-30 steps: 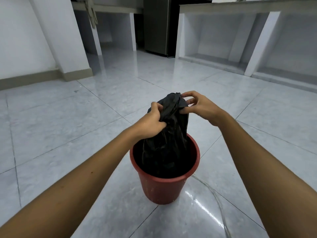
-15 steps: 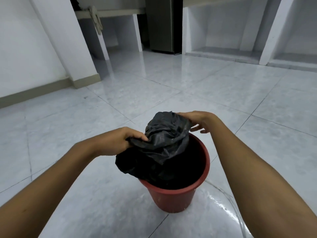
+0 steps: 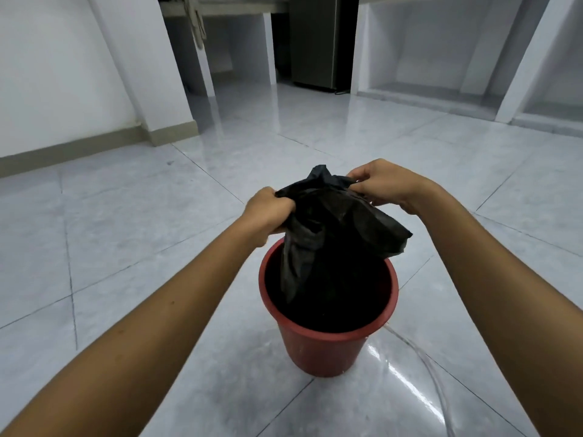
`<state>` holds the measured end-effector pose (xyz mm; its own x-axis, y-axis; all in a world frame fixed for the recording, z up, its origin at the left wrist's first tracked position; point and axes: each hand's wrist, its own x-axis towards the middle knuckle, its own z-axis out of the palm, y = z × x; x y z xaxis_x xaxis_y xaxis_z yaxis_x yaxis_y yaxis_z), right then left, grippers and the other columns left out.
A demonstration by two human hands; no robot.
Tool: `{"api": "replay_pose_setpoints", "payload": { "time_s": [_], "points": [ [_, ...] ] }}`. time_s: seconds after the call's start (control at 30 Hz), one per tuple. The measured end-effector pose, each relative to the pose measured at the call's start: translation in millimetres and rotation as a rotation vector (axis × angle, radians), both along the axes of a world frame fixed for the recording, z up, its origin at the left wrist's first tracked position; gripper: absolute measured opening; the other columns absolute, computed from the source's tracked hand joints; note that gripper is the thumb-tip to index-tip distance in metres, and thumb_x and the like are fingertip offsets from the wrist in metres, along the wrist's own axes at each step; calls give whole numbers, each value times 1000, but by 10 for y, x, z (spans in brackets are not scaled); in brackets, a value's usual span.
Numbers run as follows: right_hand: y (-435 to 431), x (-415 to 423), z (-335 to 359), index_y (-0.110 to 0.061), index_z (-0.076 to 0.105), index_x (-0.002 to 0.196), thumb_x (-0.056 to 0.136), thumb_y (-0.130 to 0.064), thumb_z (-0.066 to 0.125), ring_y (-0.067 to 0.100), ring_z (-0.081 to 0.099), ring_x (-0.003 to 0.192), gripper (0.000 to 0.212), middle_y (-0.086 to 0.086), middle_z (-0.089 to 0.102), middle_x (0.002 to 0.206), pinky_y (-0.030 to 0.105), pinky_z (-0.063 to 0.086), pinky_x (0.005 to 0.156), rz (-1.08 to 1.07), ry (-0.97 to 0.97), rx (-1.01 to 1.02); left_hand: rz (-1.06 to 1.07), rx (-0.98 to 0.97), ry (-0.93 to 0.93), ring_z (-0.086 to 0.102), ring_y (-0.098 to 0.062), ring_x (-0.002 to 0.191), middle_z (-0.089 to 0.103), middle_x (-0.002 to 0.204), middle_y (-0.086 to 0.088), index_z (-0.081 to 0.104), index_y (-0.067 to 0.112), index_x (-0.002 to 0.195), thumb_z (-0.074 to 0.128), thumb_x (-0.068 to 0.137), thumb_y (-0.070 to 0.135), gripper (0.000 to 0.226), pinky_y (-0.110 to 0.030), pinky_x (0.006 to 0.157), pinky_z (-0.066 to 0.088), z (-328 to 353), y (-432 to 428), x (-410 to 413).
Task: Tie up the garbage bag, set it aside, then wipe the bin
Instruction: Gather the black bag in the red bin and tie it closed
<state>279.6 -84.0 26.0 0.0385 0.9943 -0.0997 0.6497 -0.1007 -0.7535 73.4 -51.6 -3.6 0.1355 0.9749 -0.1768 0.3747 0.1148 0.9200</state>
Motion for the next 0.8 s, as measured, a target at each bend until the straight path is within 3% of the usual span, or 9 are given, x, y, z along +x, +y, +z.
{"api": "replay_pose_setpoints", "payload": {
  "time_s": [0.07, 0.13, 0.23, 0.33, 0.4, 0.47, 0.57, 0.67, 0.8],
  "points": [
    [-106, -72, 73, -11, 72, 92, 92, -20, 51, 10, 55, 65, 22, -3, 62, 76, 32, 37, 76, 42, -56, -16, 50, -84, -202, 65, -20, 81, 65, 108, -15, 58, 1, 109, 47, 79, -1, 32, -22, 54, 57, -39, 12, 162],
    [-208, -104, 166, -18, 72, 88, 93, -43, 48, 10, 63, 79, 35, -10, 69, 85, 32, 40, 82, 65, -85, -79, 69, -171, -404, 63, -17, 73, 64, 101, -13, 58, -3, 113, 45, 82, -5, 34, -19, 45, 54, -54, -30, 279],
    [-318, -131, 259, -34, 74, 89, 70, -78, 53, 2, 65, 89, 52, -16, 73, 92, 24, 44, 78, 132, -167, -125, 37, -267, -620, 64, -19, 81, 61, 98, -12, 58, 0, 109, 48, 86, 0, 25, -26, 63, 57, -33, -69, 349],
    [-298, -178, 193, -32, 68, 76, 62, -54, 80, 9, 67, 75, 29, -9, 72, 76, 22, 47, 64, 131, -396, -57, -207, -286, -712, 61, -26, 94, 62, 106, -12, 60, 3, 107, 46, 90, 6, 22, -34, 86, 53, 38, -108, 225],
    [-250, -220, 115, -25, 67, 71, 65, -37, 81, 15, 64, 70, 20, -2, 68, 70, 27, 47, 60, 82, -436, 36, -412, -139, -606, 61, -24, 101, 61, 118, -11, 55, 3, 122, 47, 88, -1, 34, -29, 87, 54, 28, -140, 99],
    [-219, -245, 67, -14, 69, 75, 71, -26, 76, 21, 61, 71, 14, 7, 67, 73, 33, 50, 67, 68, -385, 110, -462, 174, -248, 53, -18, 117, 51, 132, -4, 45, 16, 135, 60, 85, 2, 54, -21, 91, 48, -65, -168, -15],
    [-204, -215, 80, -10, 74, 85, 79, -13, 72, 17, 64, 74, 8, 10, 73, 81, 33, 54, 78, 129, -201, 82, -395, 386, 236, 15, -21, 142, 19, 150, -5, 20, 45, 144, 78, 70, 41, 94, -36, 113, 23, -267, -171, -75],
    [-228, -218, 84, -12, 76, 93, 83, -7, 71, 11, 69, 81, 13, 6, 76, 90, 24, 55, 83, 209, -77, 68, -530, 458, 65, 29, -18, 139, 36, 149, 3, 13, 44, 146, 73, 73, 44, 95, -47, 114, 25, -386, -154, 47],
    [-291, -176, 86, -18, 74, 95, 84, -14, 73, 0, 65, 76, 12, -2, 74, 89, 22, 49, 80, 223, -70, 103, -347, 444, -131, 59, -9, 110, 63, 115, 11, 46, 34, 126, 71, 80, 27, 52, -25, 94, 46, -468, -155, 279]
  ]
}}
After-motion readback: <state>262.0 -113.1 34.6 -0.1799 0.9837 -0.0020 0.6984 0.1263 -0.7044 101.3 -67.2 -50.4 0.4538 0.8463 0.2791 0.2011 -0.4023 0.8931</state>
